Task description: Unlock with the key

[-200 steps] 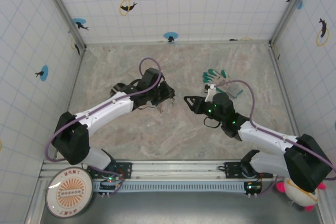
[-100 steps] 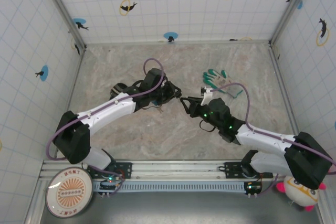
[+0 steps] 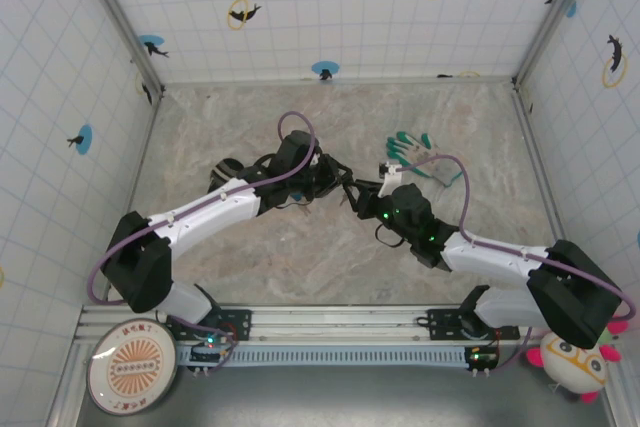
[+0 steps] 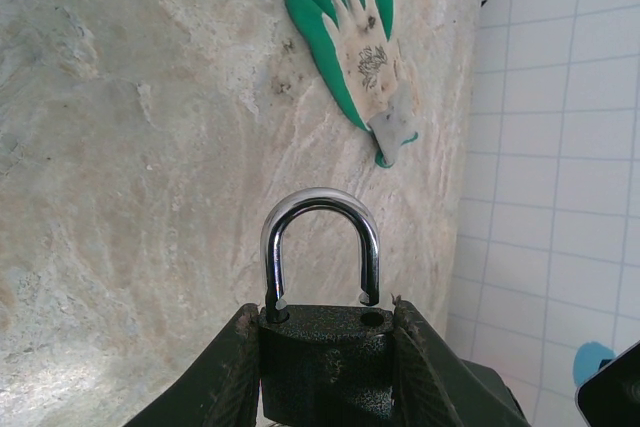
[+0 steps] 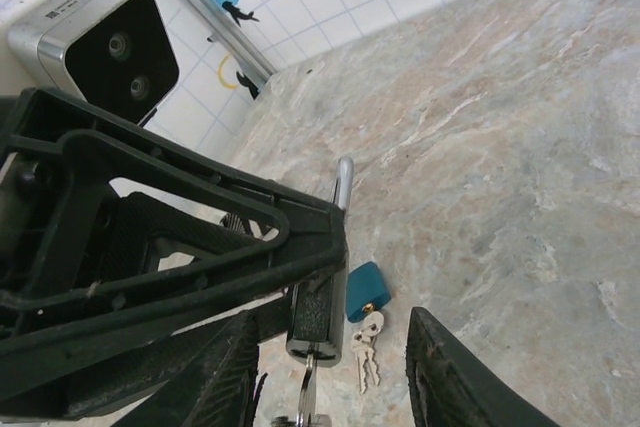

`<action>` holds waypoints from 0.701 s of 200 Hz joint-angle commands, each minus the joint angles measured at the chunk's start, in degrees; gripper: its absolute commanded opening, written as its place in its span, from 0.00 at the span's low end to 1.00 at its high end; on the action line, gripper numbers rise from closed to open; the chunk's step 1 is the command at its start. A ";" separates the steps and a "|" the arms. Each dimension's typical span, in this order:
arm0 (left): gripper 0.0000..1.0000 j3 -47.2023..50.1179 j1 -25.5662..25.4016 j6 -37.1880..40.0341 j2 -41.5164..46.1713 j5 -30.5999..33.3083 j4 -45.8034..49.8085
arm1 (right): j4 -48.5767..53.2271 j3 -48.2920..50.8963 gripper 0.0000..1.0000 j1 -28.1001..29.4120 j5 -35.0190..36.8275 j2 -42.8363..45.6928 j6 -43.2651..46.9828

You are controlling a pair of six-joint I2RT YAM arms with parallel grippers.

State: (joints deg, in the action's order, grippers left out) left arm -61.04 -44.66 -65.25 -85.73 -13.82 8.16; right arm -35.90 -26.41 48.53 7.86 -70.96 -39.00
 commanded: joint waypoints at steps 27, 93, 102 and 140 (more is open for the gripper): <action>0.00 -0.87 -0.42 -1.44 0.24 -1.34 -2.77 | -1.30 -3.18 0.36 -0.59 2.86 -0.58 0.42; 0.00 0.02 -0.42 -1.51 0.65 -1.37 -4.22 | -0.37 -3.67 0.12 -1.60 1.90 -1.12 0.16; 0.00 0.21 -0.42 -1.54 0.78 -1.37 -4.70 | -0.40 -3.51 0.09 -1.65 1.64 -0.95 0.22; 0.24 0.28 0.05 -0.69 1.09 -0.09 -4.44 | 1.26 -3.07 0.01 -2.30 1.06 0.35 0.85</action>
State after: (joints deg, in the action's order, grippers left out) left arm -60.77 -44.69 -66.08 -85.73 -13.93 5.45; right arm -35.88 -28.03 47.35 7.99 -71.44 -38.57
